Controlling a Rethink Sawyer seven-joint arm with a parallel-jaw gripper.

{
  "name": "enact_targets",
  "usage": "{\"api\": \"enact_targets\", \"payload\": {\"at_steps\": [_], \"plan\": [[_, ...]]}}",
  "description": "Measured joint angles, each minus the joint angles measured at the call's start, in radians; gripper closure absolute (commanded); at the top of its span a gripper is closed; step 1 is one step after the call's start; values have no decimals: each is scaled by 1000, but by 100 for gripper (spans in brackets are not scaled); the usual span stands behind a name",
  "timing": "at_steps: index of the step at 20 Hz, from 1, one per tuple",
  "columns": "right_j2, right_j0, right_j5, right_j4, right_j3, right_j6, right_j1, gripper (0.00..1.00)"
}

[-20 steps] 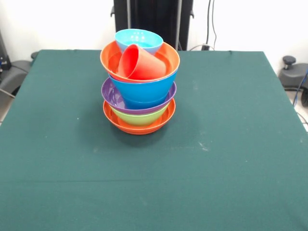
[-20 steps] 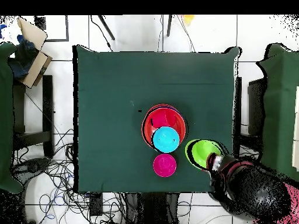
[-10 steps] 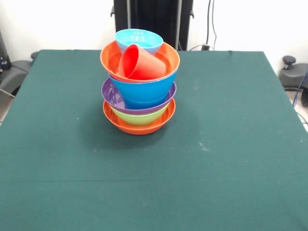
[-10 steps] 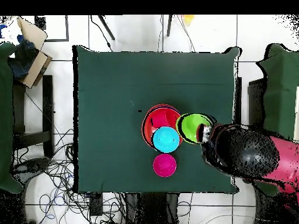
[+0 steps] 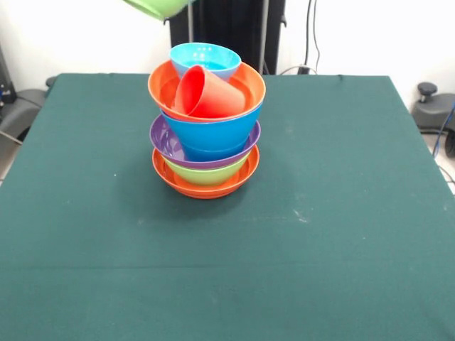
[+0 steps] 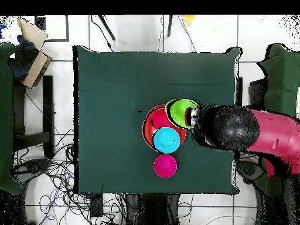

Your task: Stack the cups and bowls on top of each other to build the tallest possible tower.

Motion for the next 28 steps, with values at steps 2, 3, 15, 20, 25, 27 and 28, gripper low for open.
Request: {"api": "enact_targets", "payload": {"at_steps": [2, 3, 15, 20, 25, 27, 28], "plan": [[-7, 18, 0, -7, -20, 0, 24, 100], [-11, 26, 0, -11, -29, 0, 35, 100], [-58, 80, 0, -56, -172, 0, 206, 100], [-69, 76, -2, -58, -177, 0, 226, 100], [-71, 53, -33, -55, -128, 0, 189, 100], [-71, 42, -45, -48, -100, 0, 163, 100], [-71, 34, -52, -43, -81, 0, 145, 100]]}}
